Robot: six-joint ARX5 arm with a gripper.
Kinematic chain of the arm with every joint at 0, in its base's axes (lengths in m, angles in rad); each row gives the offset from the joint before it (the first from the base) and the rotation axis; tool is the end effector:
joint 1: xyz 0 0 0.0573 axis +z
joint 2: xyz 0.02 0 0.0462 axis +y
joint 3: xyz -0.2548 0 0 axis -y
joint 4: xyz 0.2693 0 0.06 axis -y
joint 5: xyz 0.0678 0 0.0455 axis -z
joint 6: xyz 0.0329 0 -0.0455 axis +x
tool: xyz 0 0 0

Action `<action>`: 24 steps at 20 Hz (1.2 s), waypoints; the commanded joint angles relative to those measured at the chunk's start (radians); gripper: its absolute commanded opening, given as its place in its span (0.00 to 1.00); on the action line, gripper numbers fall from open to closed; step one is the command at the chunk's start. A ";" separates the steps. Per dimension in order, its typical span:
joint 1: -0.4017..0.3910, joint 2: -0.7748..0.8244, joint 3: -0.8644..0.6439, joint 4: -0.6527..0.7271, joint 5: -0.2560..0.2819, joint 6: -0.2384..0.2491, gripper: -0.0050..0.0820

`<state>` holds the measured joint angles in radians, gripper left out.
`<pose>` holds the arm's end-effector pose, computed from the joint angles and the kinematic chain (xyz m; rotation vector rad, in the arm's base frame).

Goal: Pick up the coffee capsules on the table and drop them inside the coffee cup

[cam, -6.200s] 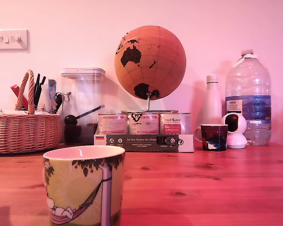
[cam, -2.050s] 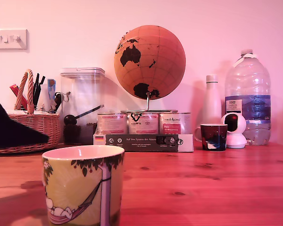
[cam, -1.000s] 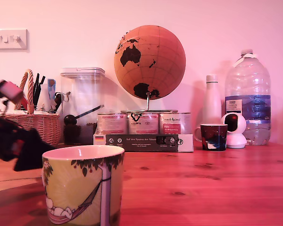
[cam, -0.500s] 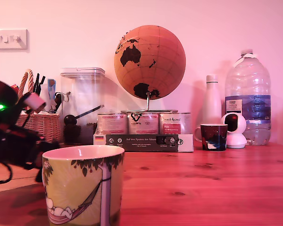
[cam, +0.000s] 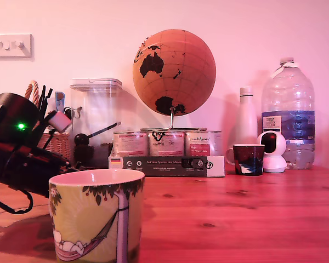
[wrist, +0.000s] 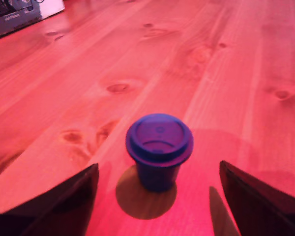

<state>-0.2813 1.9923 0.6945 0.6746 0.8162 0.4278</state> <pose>0.3084 -0.1141 0.0401 0.1991 0.3922 -1.1707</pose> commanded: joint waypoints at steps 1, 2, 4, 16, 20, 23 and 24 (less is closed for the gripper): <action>-0.008 0.018 0.003 0.006 -0.003 0.011 0.88; -0.011 0.018 0.005 0.006 -0.013 0.010 0.88; -0.017 0.018 0.014 0.006 -0.015 0.010 0.87; -0.055 0.018 0.021 0.004 -0.092 -0.001 0.25; -0.055 0.018 0.021 0.003 -0.092 -0.002 0.24; -0.055 0.018 0.021 0.003 -0.092 -0.013 0.24; -0.054 0.016 0.021 -0.003 -0.092 -0.013 0.24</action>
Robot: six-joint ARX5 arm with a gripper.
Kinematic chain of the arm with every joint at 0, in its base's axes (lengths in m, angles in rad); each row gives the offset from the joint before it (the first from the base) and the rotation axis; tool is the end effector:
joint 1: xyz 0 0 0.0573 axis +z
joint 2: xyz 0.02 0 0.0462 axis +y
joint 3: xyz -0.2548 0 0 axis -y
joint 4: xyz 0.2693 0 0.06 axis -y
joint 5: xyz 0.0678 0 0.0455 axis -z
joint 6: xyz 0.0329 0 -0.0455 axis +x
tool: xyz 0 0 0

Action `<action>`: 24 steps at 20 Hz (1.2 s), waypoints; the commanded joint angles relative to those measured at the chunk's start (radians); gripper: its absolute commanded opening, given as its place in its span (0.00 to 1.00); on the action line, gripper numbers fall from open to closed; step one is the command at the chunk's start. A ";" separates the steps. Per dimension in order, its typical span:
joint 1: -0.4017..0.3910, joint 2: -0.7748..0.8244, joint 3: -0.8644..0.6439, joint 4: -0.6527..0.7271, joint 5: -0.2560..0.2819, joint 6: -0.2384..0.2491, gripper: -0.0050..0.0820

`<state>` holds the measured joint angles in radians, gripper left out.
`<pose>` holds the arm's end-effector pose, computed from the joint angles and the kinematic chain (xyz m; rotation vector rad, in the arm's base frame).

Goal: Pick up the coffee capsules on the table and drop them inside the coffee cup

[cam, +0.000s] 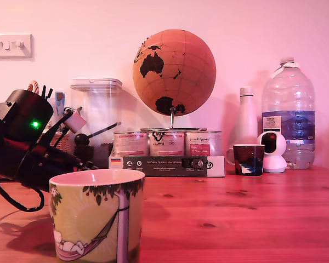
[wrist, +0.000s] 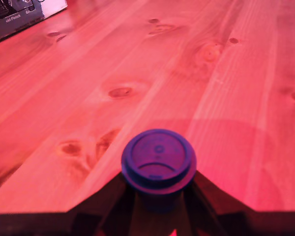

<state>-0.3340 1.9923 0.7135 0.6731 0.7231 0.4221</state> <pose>0.3096 -0.1305 0.0427 0.2478 0.3948 -1.1335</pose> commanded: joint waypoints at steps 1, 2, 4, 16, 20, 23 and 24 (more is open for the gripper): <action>-0.002 0.015 0.002 -0.006 0.001 -0.016 0.24; -0.002 0.008 0.002 -0.023 0.001 -0.030 0.24; 0.000 -0.017 0.002 -0.057 0.001 -0.030 0.24; 0.066 -0.271 0.002 -0.436 0.001 -0.029 0.24; 0.066 -0.391 0.001 -0.578 -0.001 -0.032 0.24; 0.065 -0.471 0.001 -0.666 -0.018 -0.043 0.24; 0.066 -0.494 0.001 -0.697 -0.028 -0.056 0.24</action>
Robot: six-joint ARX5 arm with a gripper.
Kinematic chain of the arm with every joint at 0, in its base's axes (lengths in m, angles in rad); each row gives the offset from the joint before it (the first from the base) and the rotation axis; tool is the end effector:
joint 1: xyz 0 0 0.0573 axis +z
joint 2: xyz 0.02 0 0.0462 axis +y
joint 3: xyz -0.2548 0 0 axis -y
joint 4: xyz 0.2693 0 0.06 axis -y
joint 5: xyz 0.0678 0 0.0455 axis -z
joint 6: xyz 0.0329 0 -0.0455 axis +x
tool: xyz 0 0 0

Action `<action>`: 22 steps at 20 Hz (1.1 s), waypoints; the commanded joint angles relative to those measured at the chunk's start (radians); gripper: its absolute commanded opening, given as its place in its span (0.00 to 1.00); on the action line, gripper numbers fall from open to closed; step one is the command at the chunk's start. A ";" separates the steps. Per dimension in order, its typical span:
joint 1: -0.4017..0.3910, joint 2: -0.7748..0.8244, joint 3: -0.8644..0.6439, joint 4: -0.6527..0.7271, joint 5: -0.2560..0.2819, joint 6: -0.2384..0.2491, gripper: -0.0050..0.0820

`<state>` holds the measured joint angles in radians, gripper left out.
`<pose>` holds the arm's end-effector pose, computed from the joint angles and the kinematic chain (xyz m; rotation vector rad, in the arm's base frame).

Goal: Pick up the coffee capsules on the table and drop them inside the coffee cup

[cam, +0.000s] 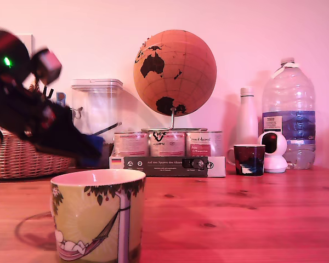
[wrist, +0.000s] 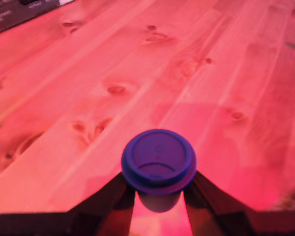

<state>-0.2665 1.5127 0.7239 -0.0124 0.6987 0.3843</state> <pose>0.2860 -0.1000 0.1423 0.1571 0.6231 -1.0494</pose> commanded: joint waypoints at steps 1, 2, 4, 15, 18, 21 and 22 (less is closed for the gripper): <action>-0.002 -0.037 -0.009 -0.041 -0.005 -0.023 0.24; -0.002 -0.057 -0.010 -0.068 -0.005 -0.024 0.23; -0.004 -0.098 -0.016 -0.103 -0.005 -0.030 0.21; -0.023 -0.489 -0.216 -0.105 -0.093 -0.229 0.21; -0.067 -0.606 -0.282 -0.063 -0.153 -0.291 0.20; -0.126 -0.690 -0.347 -0.024 -0.217 -0.349 0.20; -0.146 -0.706 -0.363 -0.008 -0.222 -0.366 0.20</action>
<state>-0.4011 0.8070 0.3878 -0.0334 0.4797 0.0277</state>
